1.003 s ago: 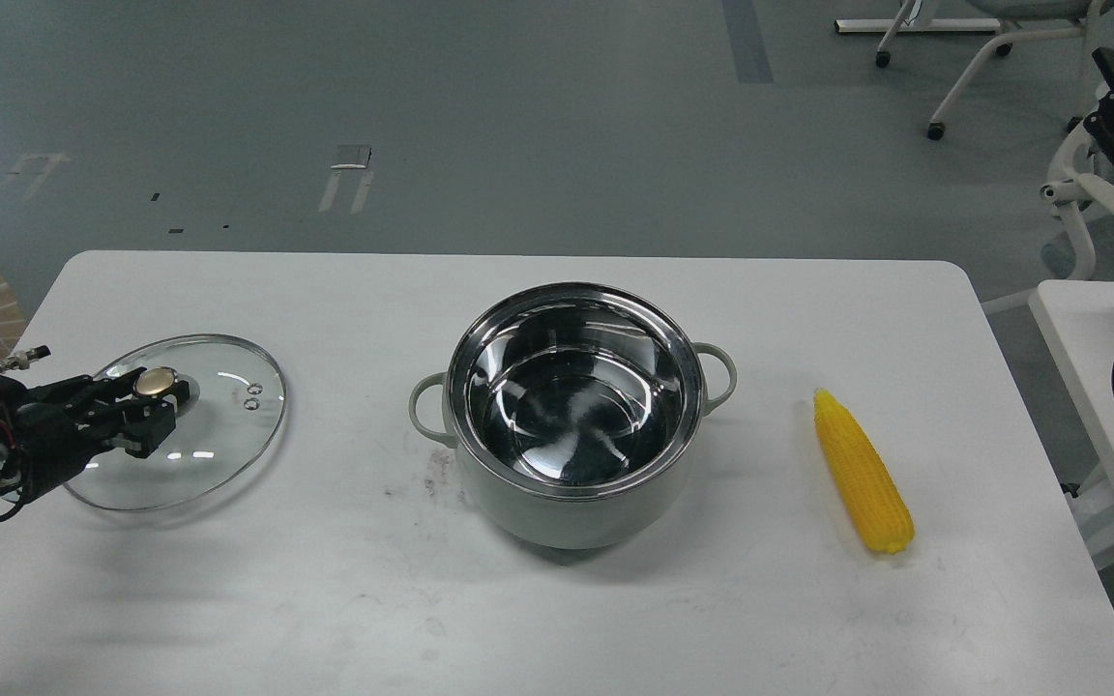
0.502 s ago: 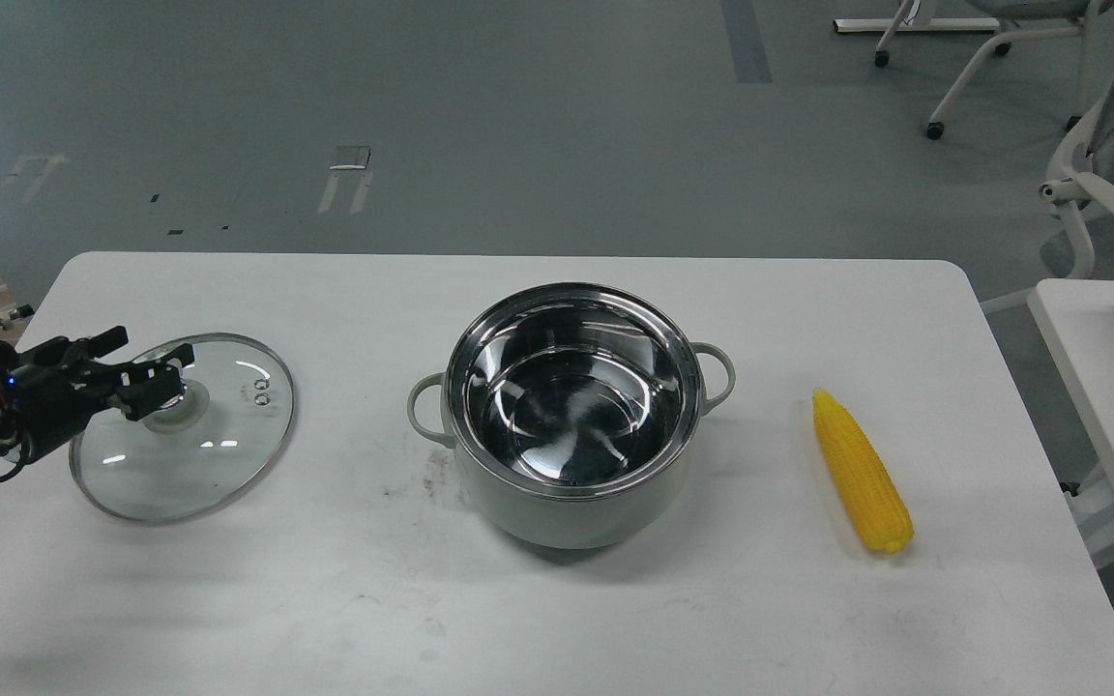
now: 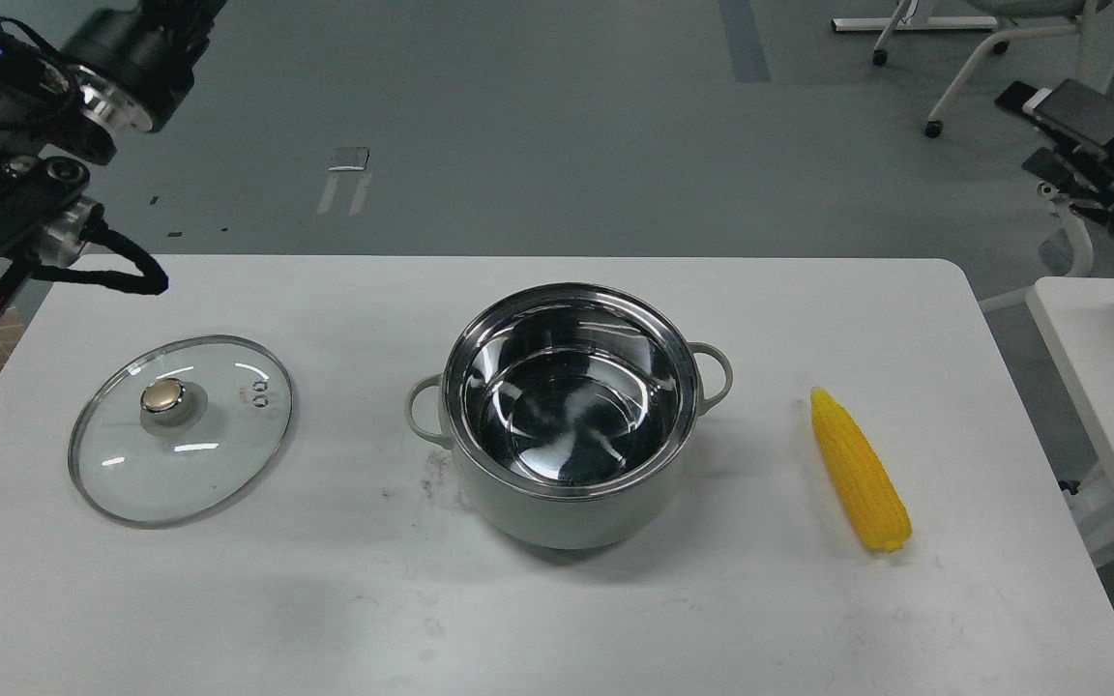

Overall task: Open pot and put corn in
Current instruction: 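Raise the left arm away and reach the right gripper to the corn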

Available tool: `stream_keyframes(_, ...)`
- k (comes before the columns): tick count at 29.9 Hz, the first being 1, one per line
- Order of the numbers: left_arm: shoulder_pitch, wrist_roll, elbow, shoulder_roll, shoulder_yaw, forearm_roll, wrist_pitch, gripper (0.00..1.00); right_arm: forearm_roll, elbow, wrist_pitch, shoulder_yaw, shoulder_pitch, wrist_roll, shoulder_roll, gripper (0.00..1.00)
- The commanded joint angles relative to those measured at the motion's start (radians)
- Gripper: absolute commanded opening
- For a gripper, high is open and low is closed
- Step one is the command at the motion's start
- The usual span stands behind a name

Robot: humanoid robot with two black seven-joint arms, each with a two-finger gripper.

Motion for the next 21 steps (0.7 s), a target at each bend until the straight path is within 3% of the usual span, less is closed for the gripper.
stream_keyframes(1,-0.019,0.078,0.003,-0.050,-0.100,-0.302,-0.182,0.98,-0.122,0.086,0.000,-0.078,-0.035,-0.013,-0.031,1.00)
stream_keyframes(3,-0.002,0.147,0.003,-0.073,-0.176,-0.375,-0.262,0.98,-0.203,0.121,0.000,-0.127,-0.041,-0.015,-0.031,1.00)
stream_keyframes(5,0.039,0.163,0.003,-0.088,-0.230,-0.406,-0.309,0.98,-0.280,0.149,0.000,-0.181,-0.047,-0.023,-0.030,1.00)
stream_keyframes(9,0.099,0.168,-0.003,-0.117,-0.315,-0.406,-0.381,0.98,-0.381,0.155,0.000,-0.285,-0.069,-0.078,-0.022,1.00)
stream_keyframes(18,0.145,0.155,-0.010,-0.133,-0.327,-0.403,-0.394,0.98,-0.513,0.149,-0.001,-0.414,-0.147,-0.086,0.005,1.00)
stream_keyframes(21,0.155,0.148,-0.010,-0.134,-0.327,-0.402,-0.394,0.98,-0.558,0.125,-0.001,-0.417,-0.159,-0.089,0.018,0.93)
